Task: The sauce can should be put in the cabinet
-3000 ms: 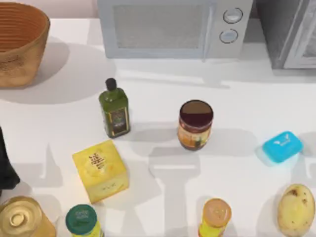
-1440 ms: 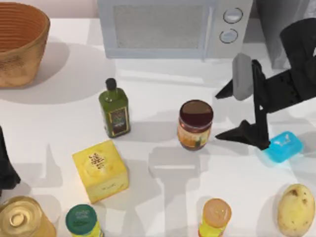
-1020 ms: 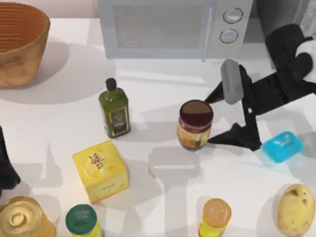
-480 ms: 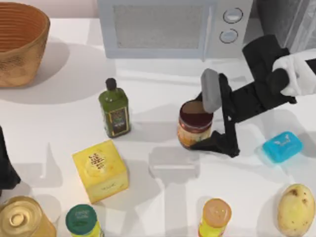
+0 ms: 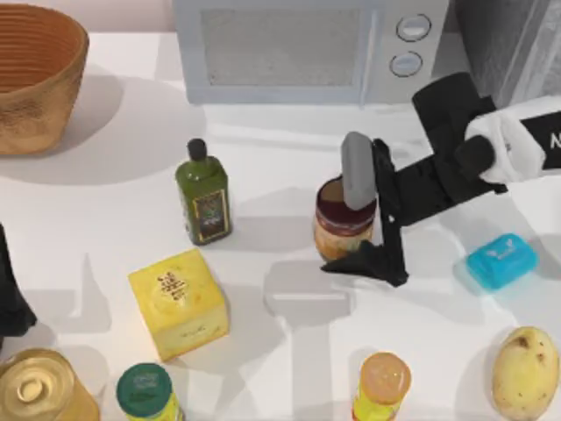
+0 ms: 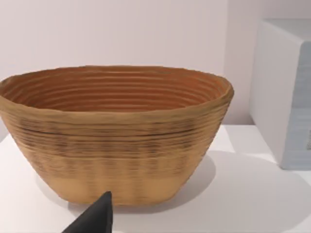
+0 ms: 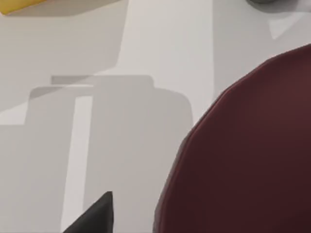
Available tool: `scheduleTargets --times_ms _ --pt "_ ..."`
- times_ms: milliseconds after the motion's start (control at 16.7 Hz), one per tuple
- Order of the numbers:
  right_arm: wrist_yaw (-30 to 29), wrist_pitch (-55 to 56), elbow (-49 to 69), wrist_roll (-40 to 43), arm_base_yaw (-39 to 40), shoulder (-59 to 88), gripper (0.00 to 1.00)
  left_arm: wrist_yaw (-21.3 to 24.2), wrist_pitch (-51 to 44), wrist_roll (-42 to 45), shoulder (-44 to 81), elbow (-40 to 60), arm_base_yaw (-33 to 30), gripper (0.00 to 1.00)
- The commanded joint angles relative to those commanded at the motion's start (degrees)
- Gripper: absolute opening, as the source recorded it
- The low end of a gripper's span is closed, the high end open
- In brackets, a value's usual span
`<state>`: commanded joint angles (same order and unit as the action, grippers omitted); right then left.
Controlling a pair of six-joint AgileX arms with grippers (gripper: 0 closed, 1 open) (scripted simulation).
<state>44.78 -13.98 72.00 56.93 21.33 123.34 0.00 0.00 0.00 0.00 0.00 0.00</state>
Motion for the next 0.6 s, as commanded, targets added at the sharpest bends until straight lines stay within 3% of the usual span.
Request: scheduleTargets --times_ms 600 --pt "0.0 0.0 0.0 0.0 0.0 0.0 0.17 0.0 0.0 0.0 0.0 0.0 0.0 1.00"
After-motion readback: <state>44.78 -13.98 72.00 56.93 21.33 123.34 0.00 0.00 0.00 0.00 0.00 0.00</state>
